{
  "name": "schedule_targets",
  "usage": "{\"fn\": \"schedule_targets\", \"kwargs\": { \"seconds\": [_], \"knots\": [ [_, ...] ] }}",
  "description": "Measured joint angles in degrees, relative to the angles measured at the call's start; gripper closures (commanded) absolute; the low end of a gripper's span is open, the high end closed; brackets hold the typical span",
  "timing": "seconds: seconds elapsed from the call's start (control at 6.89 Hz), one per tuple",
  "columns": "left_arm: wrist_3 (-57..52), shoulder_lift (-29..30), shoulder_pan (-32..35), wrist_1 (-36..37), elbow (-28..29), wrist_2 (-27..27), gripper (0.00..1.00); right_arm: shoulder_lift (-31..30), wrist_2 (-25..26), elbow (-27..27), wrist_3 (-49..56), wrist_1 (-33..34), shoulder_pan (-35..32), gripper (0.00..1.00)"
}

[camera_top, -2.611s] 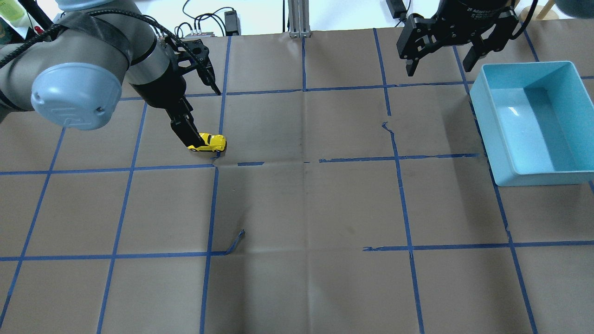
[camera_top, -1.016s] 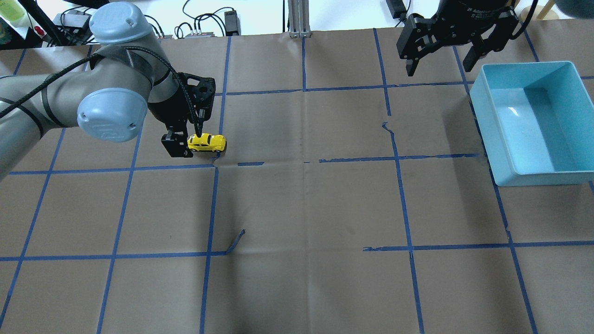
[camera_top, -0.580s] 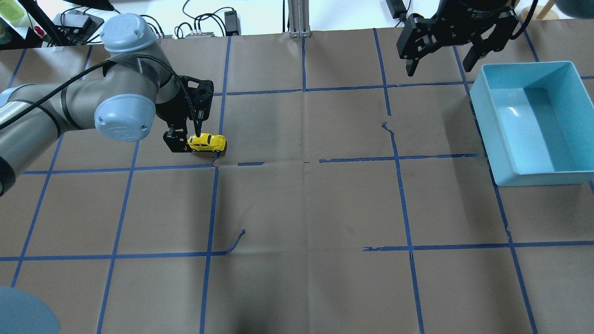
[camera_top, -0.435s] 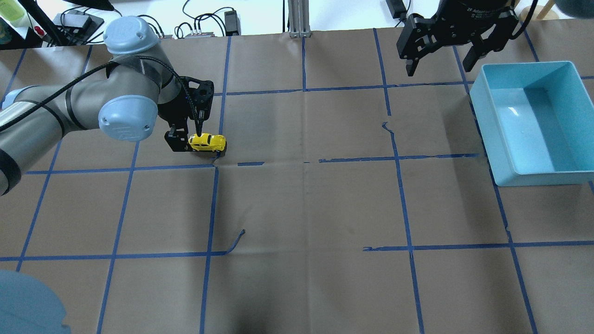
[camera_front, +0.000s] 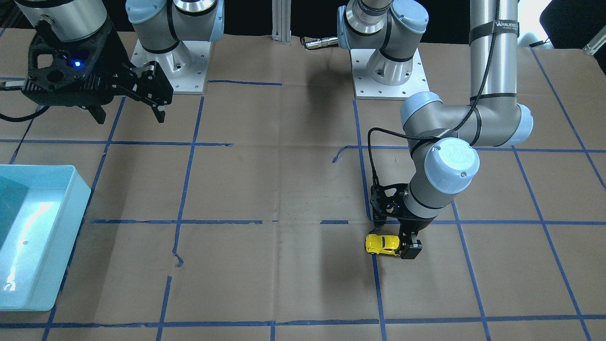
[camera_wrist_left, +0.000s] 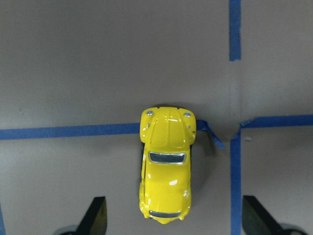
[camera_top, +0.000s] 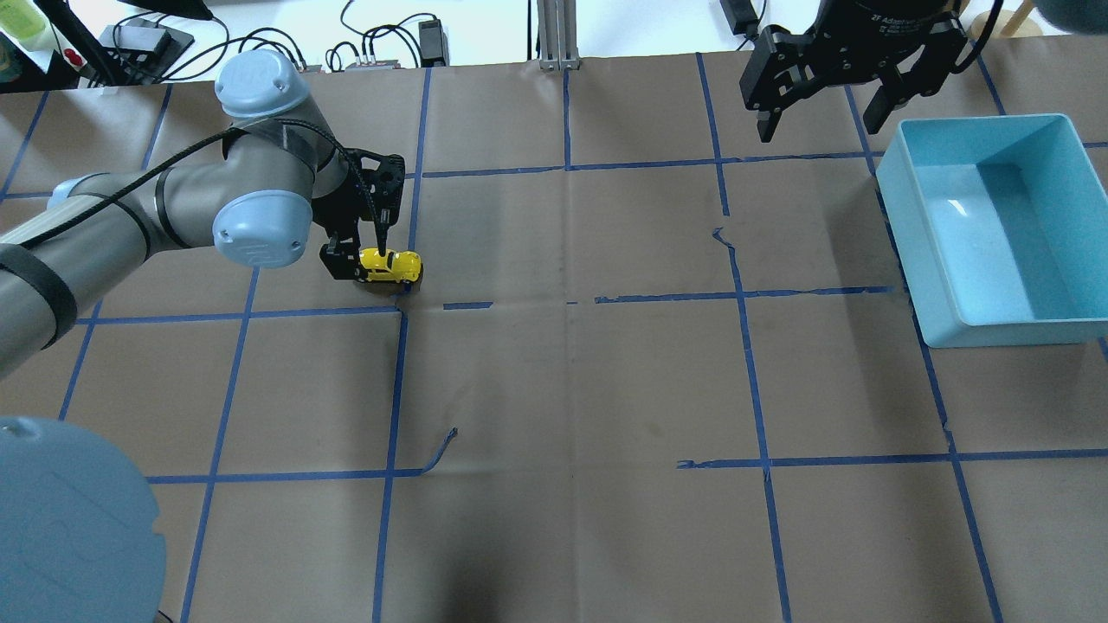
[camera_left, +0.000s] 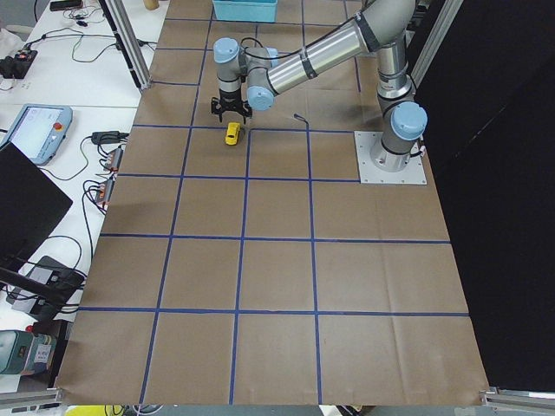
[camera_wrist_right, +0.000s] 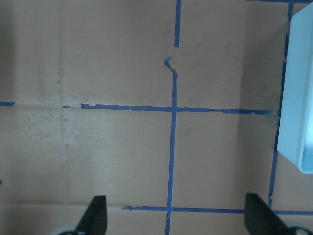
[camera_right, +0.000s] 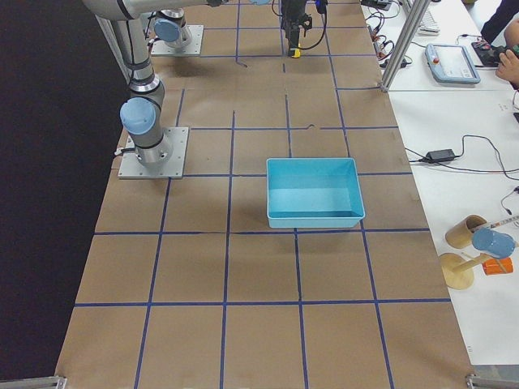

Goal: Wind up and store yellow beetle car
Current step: 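Lower the left gripper and grasp the yellow beetle car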

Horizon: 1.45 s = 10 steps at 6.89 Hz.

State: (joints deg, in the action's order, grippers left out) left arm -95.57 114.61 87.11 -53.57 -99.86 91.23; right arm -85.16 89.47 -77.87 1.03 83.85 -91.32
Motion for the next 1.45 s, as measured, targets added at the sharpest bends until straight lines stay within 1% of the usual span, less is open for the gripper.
{"fn": "schedule_targets", "kwargs": {
  "seconds": [0.44, 0.58, 0.73, 0.87, 1.02, 1.16, 1.31, 1.45],
  "knots": [
    [0.3, 2.0, 0.1, 1.7, -0.3, -0.3, 0.04, 0.0, 0.0, 0.0, 0.0, 0.0, 0.0, 0.00],
    [0.4, 3.0, 0.2, 3.3, -0.7, -0.3, 0.05, 0.0, 0.0, 0.0, 0.0, 0.0, 0.0, 0.00],
    [0.4, 3.5, 0.3, 4.7, -1.0, -0.3, 0.08, 0.0, 0.0, 0.0, -0.1, 0.0, 0.0, 0.00],
    [0.4, 3.8, 0.3, 5.4, -1.2, -0.2, 0.13, 0.0, 0.0, 0.0, 0.0, -0.1, 0.0, 0.00],
    [0.3, 4.0, 0.3, 5.6, -1.3, 0.0, 0.21, 0.0, 0.0, 0.0, 0.1, -0.1, 0.0, 0.00],
    [0.1, 4.0, 0.3, 5.6, -1.4, 0.2, 0.34, 0.0, 0.0, 0.0, 0.1, -0.1, 0.0, 0.00],
    [0.0, 4.0, 0.3, 5.6, -1.5, 1.0, 0.43, 0.0, -0.1, 0.0, 0.1, -0.1, 0.0, 0.00],
    [-0.1, 3.9, 0.3, 5.6, -1.5, 2.7, 0.49, 0.0, -0.1, 0.0, 0.1, -0.1, 0.0, 0.00]
  ]
}}
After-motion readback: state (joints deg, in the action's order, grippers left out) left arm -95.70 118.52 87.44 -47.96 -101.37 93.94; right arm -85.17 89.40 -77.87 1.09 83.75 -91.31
